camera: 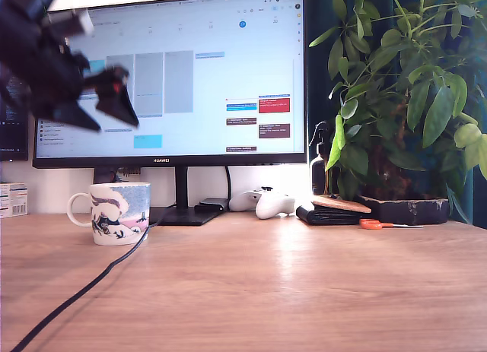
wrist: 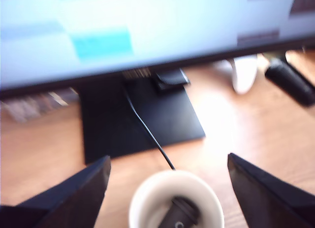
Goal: Pick the grey coffee capsule and place it inside the blue coffee cup
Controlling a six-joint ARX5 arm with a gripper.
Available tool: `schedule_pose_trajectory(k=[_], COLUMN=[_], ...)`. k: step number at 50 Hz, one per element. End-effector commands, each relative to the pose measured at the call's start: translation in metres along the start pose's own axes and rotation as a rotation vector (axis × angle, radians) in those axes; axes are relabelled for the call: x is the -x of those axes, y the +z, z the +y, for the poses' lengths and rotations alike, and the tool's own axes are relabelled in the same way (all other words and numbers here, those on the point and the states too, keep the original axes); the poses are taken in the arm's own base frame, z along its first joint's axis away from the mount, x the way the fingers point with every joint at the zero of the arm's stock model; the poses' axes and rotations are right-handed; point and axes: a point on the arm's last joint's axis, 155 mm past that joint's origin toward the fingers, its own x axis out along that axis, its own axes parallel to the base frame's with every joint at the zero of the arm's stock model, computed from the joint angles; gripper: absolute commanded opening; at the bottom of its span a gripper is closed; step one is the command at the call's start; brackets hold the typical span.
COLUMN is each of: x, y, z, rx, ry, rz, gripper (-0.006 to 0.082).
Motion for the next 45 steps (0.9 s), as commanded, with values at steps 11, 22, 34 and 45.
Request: schedule_pose_trajectory(k=[11,22,34,45], x=[0.036,0.069,0.089,0.095], y=[0.01,0.015,0.01,0.005], z=[0.017,0.028,0.041,0.037], rx=[-0.007,0.012,0.033,0.042], ry=[0.071,0.11,0.144,0.132], rz=[0.002,0.006,0.033,0.054], gripper=[0.0584,0.0135,-0.0017,-0.0017])
